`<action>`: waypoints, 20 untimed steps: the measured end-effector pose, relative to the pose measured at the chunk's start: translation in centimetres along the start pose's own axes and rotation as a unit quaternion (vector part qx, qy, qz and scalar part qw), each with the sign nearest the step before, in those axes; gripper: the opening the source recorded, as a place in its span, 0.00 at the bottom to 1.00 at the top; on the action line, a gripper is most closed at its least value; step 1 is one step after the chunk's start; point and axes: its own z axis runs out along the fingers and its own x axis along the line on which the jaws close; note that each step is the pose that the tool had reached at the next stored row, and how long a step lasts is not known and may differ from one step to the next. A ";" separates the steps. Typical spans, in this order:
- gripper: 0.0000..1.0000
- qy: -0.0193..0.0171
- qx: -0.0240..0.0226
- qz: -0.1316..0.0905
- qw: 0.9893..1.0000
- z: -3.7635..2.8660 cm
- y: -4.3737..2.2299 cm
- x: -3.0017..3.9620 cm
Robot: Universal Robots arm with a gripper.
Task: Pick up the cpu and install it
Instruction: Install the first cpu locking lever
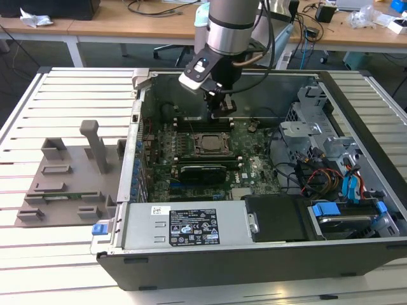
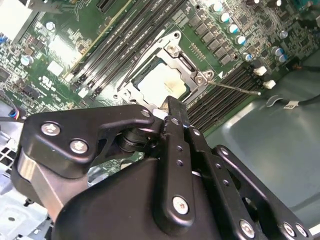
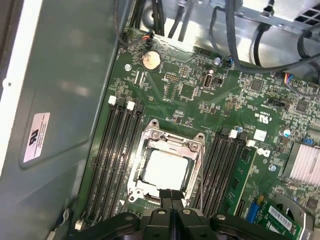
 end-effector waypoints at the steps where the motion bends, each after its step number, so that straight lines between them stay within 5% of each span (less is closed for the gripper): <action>1: 0.11 0.000 0.000 -0.008 1.000 0.00 0.00 0.00; 9: 0.11 -0.003 0.000 -0.052 0.999 0.00 0.00 0.00; 20: 0.11 -0.006 0.000 -0.106 0.994 0.00 0.00 0.00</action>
